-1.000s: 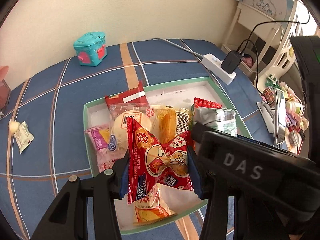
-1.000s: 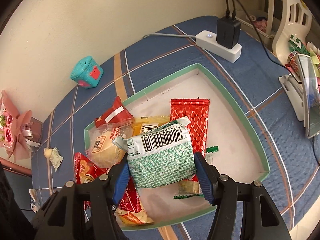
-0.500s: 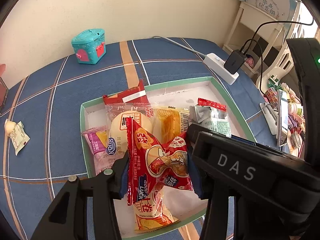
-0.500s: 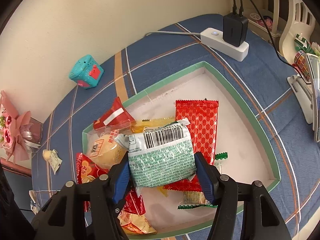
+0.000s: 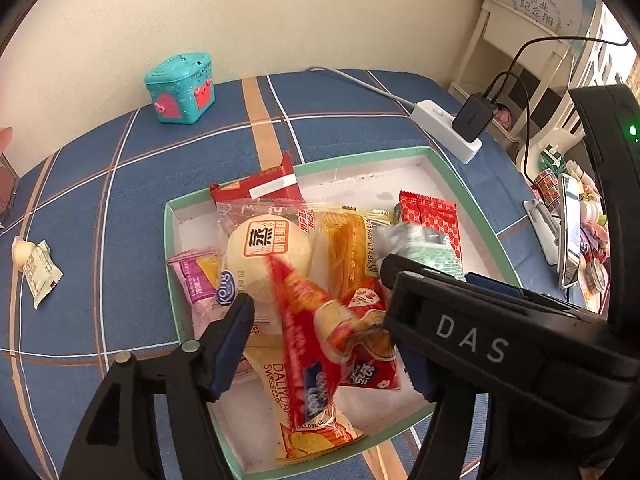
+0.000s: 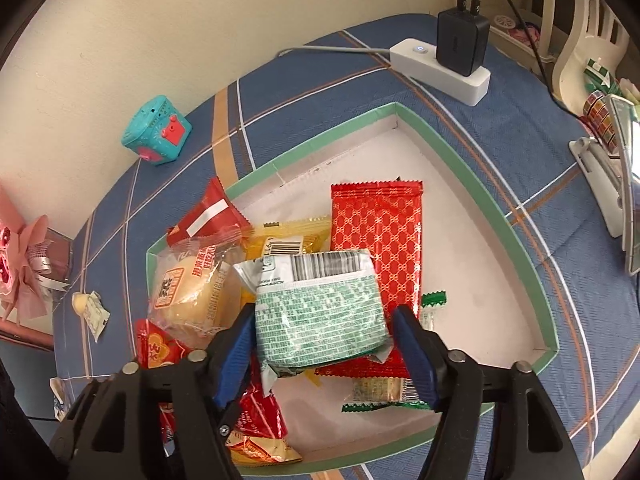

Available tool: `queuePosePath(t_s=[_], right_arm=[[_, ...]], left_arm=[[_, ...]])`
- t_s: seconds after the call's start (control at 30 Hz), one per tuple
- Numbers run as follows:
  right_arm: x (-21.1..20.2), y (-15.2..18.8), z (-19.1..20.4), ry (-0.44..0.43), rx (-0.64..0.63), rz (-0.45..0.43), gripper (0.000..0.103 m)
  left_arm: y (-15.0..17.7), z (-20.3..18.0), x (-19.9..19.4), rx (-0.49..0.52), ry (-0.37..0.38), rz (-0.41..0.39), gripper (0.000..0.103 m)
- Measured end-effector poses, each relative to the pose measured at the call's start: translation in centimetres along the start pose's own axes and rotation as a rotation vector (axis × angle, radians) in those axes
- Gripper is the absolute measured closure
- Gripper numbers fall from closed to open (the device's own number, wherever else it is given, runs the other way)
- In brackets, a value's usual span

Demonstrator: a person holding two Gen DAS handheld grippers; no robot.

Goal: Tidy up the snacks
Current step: 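Open both grippers to drop the red candy and green packets into the tray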

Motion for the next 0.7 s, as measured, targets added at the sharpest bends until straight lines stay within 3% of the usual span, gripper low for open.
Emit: queuePosePath(t_s=[0.4, 0.7], right_arm=[[-3.0, -0.9, 0.9, -0.021, -0.024, -0.07, 0.021], [-6.1, -1.9, 1.5, -0.041, -0.025, -0.16, 0.021]], left_arm=[[-0.6, 1.0, -2.0, -0.055, 0.017, -0.004, 0.026], [-0.6, 4.0, -3.6, -0.16, 0.009, -0.012, 0.026]])
Point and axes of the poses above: each gripper's, at about its wrist camera, not at the fingertips, and x roughly the way its jaws point, z to its left, y to its underside, the point moved 9 cm from there along x, roughly the way its jaws point, and after that the axes turned 4 degrees about -y, right-handed, at the moved point
